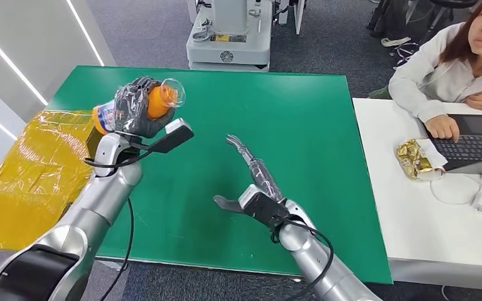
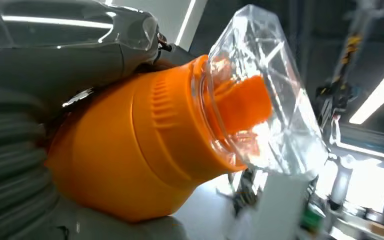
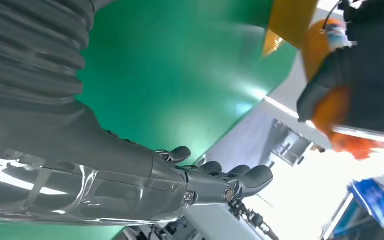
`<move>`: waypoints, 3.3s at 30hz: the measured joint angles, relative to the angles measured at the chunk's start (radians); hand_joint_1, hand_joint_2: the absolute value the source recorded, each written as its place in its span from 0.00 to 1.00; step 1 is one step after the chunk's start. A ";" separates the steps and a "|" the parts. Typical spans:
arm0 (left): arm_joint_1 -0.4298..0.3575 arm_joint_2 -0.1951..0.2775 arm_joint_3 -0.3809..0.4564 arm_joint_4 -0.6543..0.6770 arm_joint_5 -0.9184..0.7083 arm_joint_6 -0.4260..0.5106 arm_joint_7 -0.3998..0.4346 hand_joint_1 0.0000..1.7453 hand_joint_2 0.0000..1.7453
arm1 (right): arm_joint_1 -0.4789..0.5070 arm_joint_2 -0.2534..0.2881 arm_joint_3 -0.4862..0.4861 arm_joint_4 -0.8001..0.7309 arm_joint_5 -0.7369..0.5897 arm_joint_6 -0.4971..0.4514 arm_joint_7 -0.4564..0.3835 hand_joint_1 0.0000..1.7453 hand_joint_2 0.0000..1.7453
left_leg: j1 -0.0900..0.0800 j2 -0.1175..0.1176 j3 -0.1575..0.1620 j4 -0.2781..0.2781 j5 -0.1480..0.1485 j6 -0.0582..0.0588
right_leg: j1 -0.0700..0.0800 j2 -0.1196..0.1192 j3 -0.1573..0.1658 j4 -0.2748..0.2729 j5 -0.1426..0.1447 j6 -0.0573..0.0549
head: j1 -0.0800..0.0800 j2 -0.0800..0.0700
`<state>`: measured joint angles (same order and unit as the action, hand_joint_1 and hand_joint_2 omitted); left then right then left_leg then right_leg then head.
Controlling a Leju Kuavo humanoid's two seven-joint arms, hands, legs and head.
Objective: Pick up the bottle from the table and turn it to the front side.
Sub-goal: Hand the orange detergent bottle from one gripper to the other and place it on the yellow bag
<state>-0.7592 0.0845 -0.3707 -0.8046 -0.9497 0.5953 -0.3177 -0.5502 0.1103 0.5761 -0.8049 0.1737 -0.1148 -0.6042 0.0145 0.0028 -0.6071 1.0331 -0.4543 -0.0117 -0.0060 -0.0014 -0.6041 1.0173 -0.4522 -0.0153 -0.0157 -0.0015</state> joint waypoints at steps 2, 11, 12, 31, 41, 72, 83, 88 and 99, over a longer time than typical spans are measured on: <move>-0.029 0.010 -0.034 0.037 -0.145 0.035 0.064 1.00 1.00 | 0.027 -0.011 -0.002 -0.041 -0.009 -0.016 0.003 0.00 1.00 | 0.000 0.000 0.000 0.000 0.000 0.000 | 0.000 0.000 0.000 0.000 0.000 0.000 | 0.000 0.000; -0.066 0.028 -0.103 0.120 -0.370 0.040 0.185 1.00 1.00 | 0.129 -0.079 -0.038 -0.187 -0.020 -0.040 0.007 0.00 1.00 | 0.000 0.000 0.000 0.000 0.000 0.000 | 0.000 0.000 0.000 0.000 0.000 0.000 | 0.000 0.000; -0.067 0.029 -0.106 0.124 -0.378 0.039 0.189 1.00 1.00 | 0.133 -0.083 -0.040 -0.195 -0.020 -0.041 0.007 0.00 1.00 | 0.000 0.000 0.000 0.000 0.000 0.000 | 0.000 0.000 0.000 0.000 0.000 0.000 | 0.000 0.000; -0.017 0.115 -0.214 0.208 -0.557 -0.320 0.445 1.00 1.00 | 0.389 -0.152 -0.238 -0.487 0.032 -0.076 0.057 0.00 1.00 | 0.000 0.001 0.000 -0.001 0.000 0.000 | 0.000 0.001 0.000 0.000 0.000 0.000 | 0.000 0.000; 0.030 0.176 -0.215 0.231 -0.557 -0.435 0.449 1.00 1.00 | 0.457 -0.153 -0.317 -0.557 0.055 -0.076 0.064 0.00 1.00 | 0.000 0.001 0.000 -0.002 0.000 0.000 | 0.000 0.000 0.000 0.000 0.000 -0.001 | 0.000 0.000; 0.020 0.144 -0.126 0.345 -0.533 -0.424 0.259 0.00 1.00 | 0.442 -0.151 -0.328 -0.557 0.113 -0.038 0.094 0.00 1.00 | 0.000 0.000 0.000 -0.002 0.000 0.000 | 0.000 0.000 0.000 0.000 0.000 -0.001 | 0.000 0.000; 0.021 0.132 -0.099 0.352 -0.436 -0.382 0.194 0.00 1.00 | 0.398 -0.152 -0.309 -0.509 0.096 -0.036 0.091 0.00 1.00 | 0.000 0.000 0.000 -0.002 0.000 0.000 | 0.000 0.000 0.000 0.000 0.000 -0.001 | 0.000 0.000; 0.023 0.129 -0.091 0.352 -0.430 -0.381 0.192 0.00 1.00 | 0.392 -0.152 -0.307 -0.495 0.095 -0.035 0.091 0.00 1.00 | 0.000 0.000 0.000 -0.002 0.000 0.000 | 0.000 0.000 0.000 0.000 0.000 -0.001 | 0.000 0.000; 0.059 0.108 -0.038 0.328 -0.227 -0.255 0.062 0.00 1.00 | 0.389 -0.152 -0.300 -0.485 0.087 -0.034 0.090 0.00 1.00 | 0.000 0.000 0.000 -0.002 0.000 0.000 | 0.000 0.000 0.000 0.000 0.000 -0.001 | 0.000 0.000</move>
<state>-0.6998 0.1923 -0.4089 -0.4770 -1.1772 0.3406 -0.2558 -0.1611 -0.0413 0.2761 -1.2901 0.2603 -0.1484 -0.5138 0.0144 0.0030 -0.6071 1.0316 -0.4542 -0.0120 -0.0061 -0.0016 -0.6039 1.0172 -0.4524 -0.0159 -0.0156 -0.0015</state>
